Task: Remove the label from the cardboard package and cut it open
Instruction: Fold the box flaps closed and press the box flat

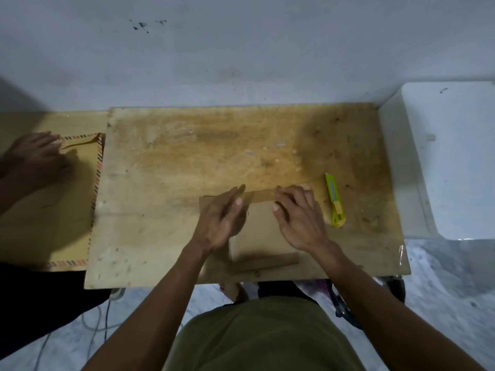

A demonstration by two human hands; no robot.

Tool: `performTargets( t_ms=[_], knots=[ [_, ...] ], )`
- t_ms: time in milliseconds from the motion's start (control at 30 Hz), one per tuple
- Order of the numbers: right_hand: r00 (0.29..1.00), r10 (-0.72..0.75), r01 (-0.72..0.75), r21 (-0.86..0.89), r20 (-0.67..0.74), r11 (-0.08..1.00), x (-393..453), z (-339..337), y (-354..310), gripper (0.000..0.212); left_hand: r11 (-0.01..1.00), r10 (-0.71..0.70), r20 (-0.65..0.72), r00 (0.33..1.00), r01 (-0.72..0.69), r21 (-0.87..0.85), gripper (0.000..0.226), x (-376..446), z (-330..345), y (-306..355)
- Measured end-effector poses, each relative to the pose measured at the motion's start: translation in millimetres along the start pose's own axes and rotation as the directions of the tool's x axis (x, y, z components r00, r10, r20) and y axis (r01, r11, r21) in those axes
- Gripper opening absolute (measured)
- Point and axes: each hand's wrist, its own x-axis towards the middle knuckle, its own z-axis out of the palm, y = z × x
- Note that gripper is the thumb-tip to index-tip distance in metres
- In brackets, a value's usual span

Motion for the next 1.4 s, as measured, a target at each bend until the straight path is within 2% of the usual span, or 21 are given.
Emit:
performTargets(
  t_ms=[67, 167, 300, 400, 667, 867, 933, 1000, 1033, 1100, 1200, 1400],
  knots=[
    [0.999, 0.019, -0.015, -0.131, 0.03, 0.991, -7, 10, -1, 0.057, 0.949, 0.083, 0.088, 0.993, -0.106, 0.298, 0.063, -7, 9, -7],
    [0.996, 0.047, -0.03, -0.205, 0.079, 0.978, -11, 21, 0, 0.06, 0.797, 0.044, 0.133, 0.99, -0.115, 0.593, 0.069, -14, 21, -21],
    [0.993, 0.078, -0.054, -0.235, 0.093, 0.97, -11, 32, 6, 0.063, 0.689, -0.034, 0.088, 0.996, -0.041, 0.723, 0.072, -16, 32, -32],
    [0.991, 0.103, -0.083, -0.217, 0.082, 0.973, -15, 41, 14, 0.064, 0.651, -0.082, 0.064, 0.995, 0.005, 0.759, 0.075, -15, 38, -38],
    [0.988, 0.148, -0.14, -0.168, 0.034, 0.976, 2, 56, 13, 0.064, 0.65, -0.143, 0.045, 0.989, 0.06, 0.757, 0.075, 9, 33, -37],
    [0.988, 0.155, -0.153, -0.13, 0.008, 0.98, 20, 61, 12, 0.066, 0.723, -0.162, 0.012, 0.987, 0.111, 0.682, 0.082, 27, 26, -35],
    [0.987, 0.16, -0.16, -0.13, -0.013, 0.979, 19, 61, 11, 0.068, 0.766, -0.186, -0.062, 0.981, 0.185, 0.616, 0.096, 25, 27, -33],
    [0.972, 0.234, -0.236, -0.082, -0.038, 0.968, 16, 60, 8, 0.074, 0.8, -0.239, -0.207, 0.949, 0.313, 0.512, 0.118, 21, 28, -33],
    [0.952, 0.303, -0.304, -0.014, -0.052, 0.953, 14, 58, 6, 0.079, 0.813, -0.259, -0.276, 0.926, 0.363, 0.455, 0.128, 19, 28, -33],
    [0.902, 0.424, -0.407, 0.17, -0.078, 0.897, 12, 54, 1, 0.09, 0.855, -0.246, -0.359, 0.901, 0.376, 0.358, 0.135, 18, 28, -34],
    [0.893, 0.417, -0.355, 0.303, -0.171, 0.885, 8, 49, 1, 0.092, 0.906, -0.209, -0.371, 0.905, 0.322, 0.274, 0.126, 15, 29, -33],
    [0.876, 0.317, -0.195, 0.333, -0.363, 0.923, 5, 42, 3, 0.077, 0.939, -0.147, -0.404, 0.903, 0.256, 0.23, 0.116, 10, 29, -25]
  ],
)
